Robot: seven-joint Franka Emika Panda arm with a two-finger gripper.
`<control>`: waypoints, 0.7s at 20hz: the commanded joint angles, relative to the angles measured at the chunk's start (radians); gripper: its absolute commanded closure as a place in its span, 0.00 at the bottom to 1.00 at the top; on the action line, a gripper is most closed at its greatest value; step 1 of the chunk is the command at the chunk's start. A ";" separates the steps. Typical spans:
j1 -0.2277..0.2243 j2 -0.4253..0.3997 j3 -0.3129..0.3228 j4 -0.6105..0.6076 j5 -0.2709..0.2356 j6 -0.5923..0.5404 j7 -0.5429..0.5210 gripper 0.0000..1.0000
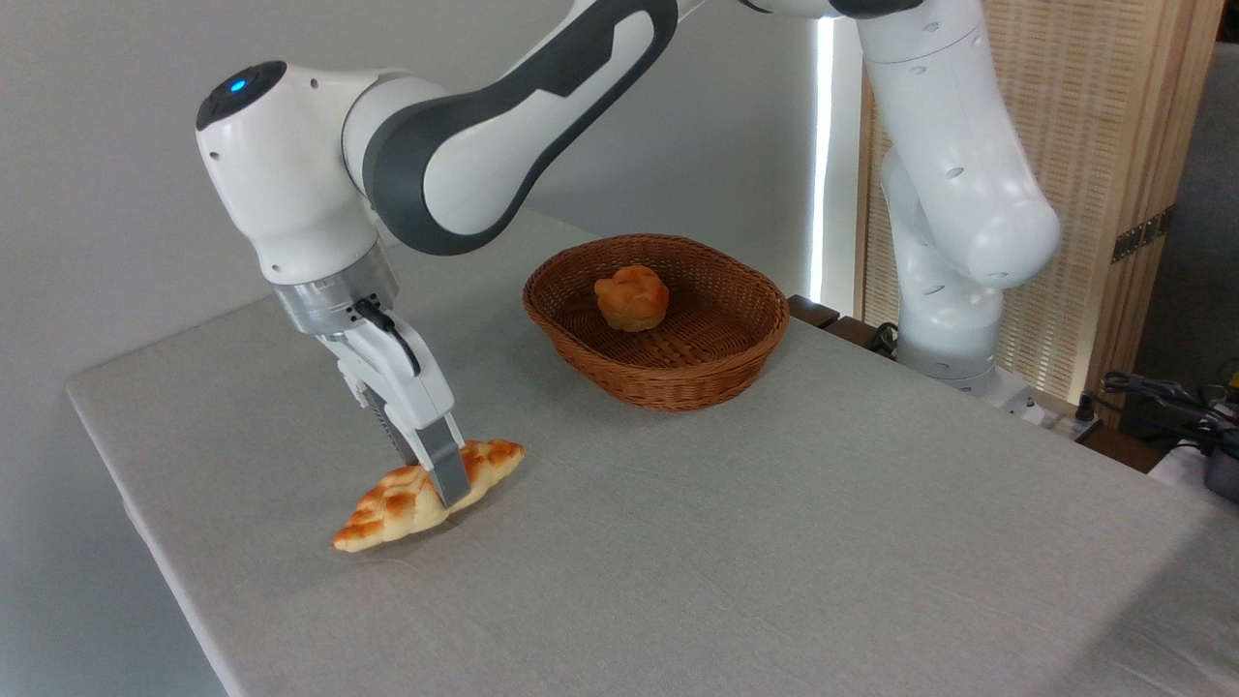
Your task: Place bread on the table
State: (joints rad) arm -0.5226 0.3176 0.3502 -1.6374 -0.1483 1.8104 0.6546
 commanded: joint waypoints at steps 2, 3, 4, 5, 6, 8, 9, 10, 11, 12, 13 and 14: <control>0.001 -0.003 0.006 0.010 -0.004 -0.008 -0.018 0.00; 0.000 -0.006 0.006 0.010 -0.004 -0.008 -0.016 0.00; 0.000 -0.009 0.006 0.013 -0.004 -0.008 -0.016 0.00; 0.000 -0.015 0.007 0.017 -0.005 -0.008 -0.018 0.00; 0.001 -0.037 0.007 0.021 -0.005 -0.011 -0.018 0.00; 0.028 -0.098 0.000 0.019 -0.004 -0.022 -0.013 0.00; 0.041 -0.129 -0.002 0.019 -0.004 -0.023 -0.013 0.00; 0.053 -0.162 -0.011 0.019 -0.004 -0.025 -0.012 0.00; 0.081 -0.201 -0.028 0.019 -0.004 -0.035 -0.012 0.00; 0.116 -0.239 -0.058 0.019 -0.004 -0.066 -0.010 0.00; 0.162 -0.270 -0.091 0.019 -0.004 -0.098 -0.004 0.00; 0.211 -0.296 -0.135 0.019 -0.002 -0.129 0.000 0.00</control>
State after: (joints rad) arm -0.4332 0.1296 0.3197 -1.5977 -0.1483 1.7601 0.6540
